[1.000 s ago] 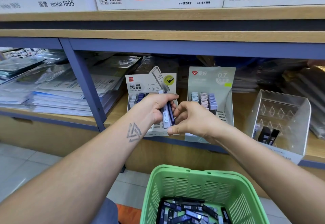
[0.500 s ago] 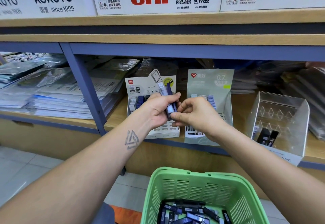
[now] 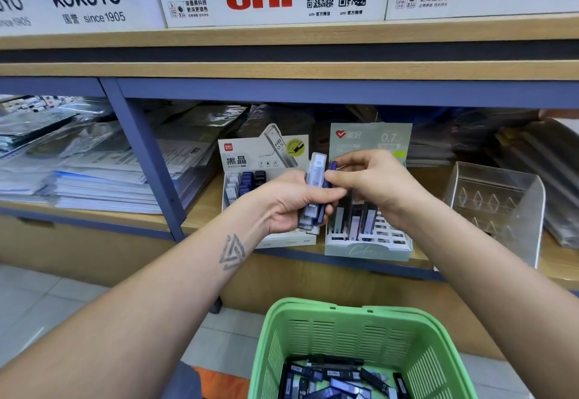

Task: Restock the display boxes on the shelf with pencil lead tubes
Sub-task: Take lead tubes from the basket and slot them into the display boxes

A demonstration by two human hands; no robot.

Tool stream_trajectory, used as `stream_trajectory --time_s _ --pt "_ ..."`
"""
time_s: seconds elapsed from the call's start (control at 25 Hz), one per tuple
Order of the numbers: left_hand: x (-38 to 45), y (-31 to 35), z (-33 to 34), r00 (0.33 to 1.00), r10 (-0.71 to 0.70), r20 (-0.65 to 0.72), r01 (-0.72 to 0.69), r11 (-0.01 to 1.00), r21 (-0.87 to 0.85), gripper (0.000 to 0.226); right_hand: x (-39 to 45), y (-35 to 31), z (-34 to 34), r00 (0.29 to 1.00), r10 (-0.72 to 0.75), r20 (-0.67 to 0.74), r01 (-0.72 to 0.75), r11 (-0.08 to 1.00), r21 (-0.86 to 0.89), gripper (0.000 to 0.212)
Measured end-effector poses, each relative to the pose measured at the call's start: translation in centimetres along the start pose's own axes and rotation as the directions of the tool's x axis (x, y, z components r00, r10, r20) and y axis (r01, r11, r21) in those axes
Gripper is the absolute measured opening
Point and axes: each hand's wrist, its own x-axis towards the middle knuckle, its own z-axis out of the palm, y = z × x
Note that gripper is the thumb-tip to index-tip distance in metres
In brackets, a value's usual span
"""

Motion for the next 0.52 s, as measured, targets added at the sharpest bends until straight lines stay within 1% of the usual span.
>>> stream_trajectory --time_s 0.08,0.24,0.36,0.44,0.52 --pt "-0.3 0.2 -0.2 1.000 -0.012 -0.010 0.012 1.000 -0.006 0.012 0.4 0.1 -0.3 1.000 0.020 -0.003 -0.019 0.997 0.079 0.012" --pt "-1.0 0.4 -1.4 0.999 -0.023 -0.039 0.021 0.999 -0.041 0.023 0.7 0.2 -0.3 1.000 0.021 -0.019 -0.017 0.985 0.174 0.021" --pt "-2.0 0.6 -2.5 0.998 -0.058 -0.039 0.055 0.995 -0.088 0.006 1.0 0.3 0.5 1.000 -0.027 -0.011 0.029 0.981 0.193 0.025" --pt "-2.5 0.8 -3.3 0.995 -0.084 -0.060 0.078 0.993 -0.092 0.008 1.3 0.2 1.2 0.999 -0.054 -0.001 0.054 0.980 0.191 0.026" --pt "-2.8 0.7 -4.3 0.989 -0.087 -0.117 0.078 0.994 -0.081 0.013 1.6 0.1 2.3 0.998 -0.057 0.017 0.052 0.977 0.207 0.024"
